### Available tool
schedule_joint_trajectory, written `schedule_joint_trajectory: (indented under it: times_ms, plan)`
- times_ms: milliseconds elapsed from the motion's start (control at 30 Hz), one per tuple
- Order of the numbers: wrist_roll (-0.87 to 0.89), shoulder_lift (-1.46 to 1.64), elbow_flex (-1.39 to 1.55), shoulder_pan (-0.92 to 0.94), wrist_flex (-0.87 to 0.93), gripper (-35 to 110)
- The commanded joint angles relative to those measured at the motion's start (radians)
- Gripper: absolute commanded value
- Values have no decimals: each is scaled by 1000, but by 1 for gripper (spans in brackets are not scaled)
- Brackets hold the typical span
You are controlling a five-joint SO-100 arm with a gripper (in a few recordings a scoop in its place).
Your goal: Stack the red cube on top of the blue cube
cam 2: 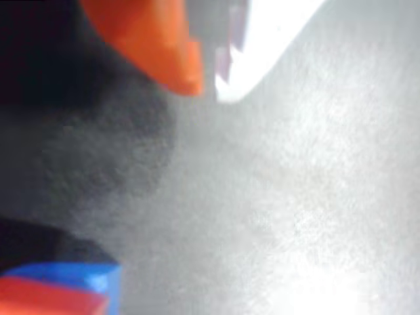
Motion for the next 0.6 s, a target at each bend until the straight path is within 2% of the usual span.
schedule_joint_trajectory:
  times_ms: [0,133,200,400,567]
  plan:
    - [15,175,129,11,-58,0]
    - [17,385,250,12,-14,0]
    - [17,595,339,12,72,0]
    - [21,594,337,11,127,0]
    - [23,594,337,15,281,0]
